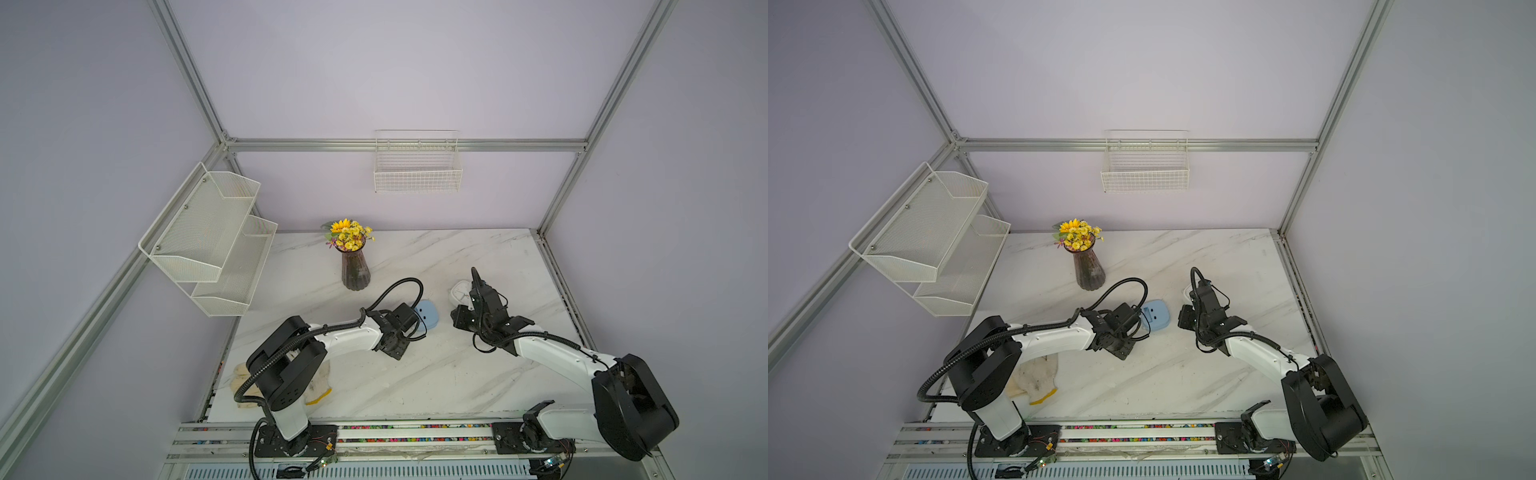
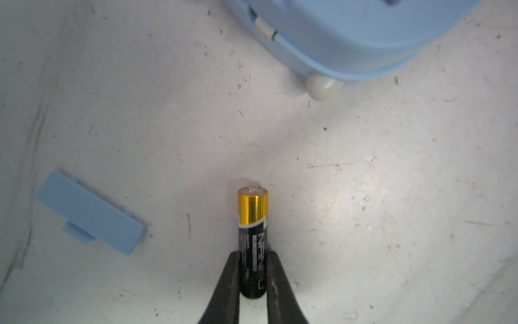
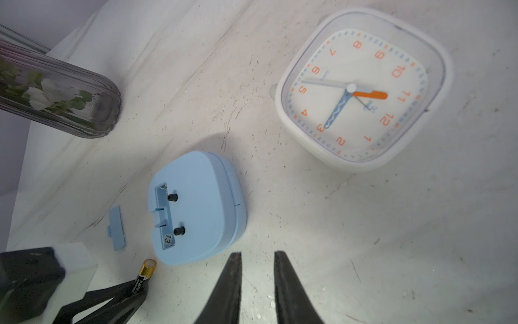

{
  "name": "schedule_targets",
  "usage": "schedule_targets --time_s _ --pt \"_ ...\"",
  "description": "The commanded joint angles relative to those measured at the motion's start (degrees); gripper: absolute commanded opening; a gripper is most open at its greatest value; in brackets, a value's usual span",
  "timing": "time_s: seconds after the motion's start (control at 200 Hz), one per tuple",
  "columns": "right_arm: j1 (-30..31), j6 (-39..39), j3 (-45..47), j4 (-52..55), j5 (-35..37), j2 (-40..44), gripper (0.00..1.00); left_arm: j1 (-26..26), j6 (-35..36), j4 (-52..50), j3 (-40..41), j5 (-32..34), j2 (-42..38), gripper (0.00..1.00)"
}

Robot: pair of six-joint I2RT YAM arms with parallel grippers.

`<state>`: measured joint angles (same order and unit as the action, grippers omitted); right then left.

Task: Insert the battery into the alarm
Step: Pick up the battery at the center of the board.

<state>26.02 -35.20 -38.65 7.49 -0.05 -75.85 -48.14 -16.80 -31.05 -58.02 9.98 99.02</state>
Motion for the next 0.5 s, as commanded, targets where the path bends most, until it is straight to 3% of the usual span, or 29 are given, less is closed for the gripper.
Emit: schedule_targets --time_s 0.0,0.38,0.495 --pt "0.18 1.23 0.28 0.35 -1.50 2.88 0.25 -0.49 2.64 -1.19 -0.96 1.92 -0.43 0.10" --pt "0.17 9.85 1.24 -8.03 -8.31 13.98 0.30 -1.44 14.24 6.86 -0.71 -0.51 -11.12 0.00" --pt "0.17 10.37 1.79 -14.46 -15.97 14.01 0.39 -1.49 19.09 10.67 0.83 -1.18 -16.94 0.00"
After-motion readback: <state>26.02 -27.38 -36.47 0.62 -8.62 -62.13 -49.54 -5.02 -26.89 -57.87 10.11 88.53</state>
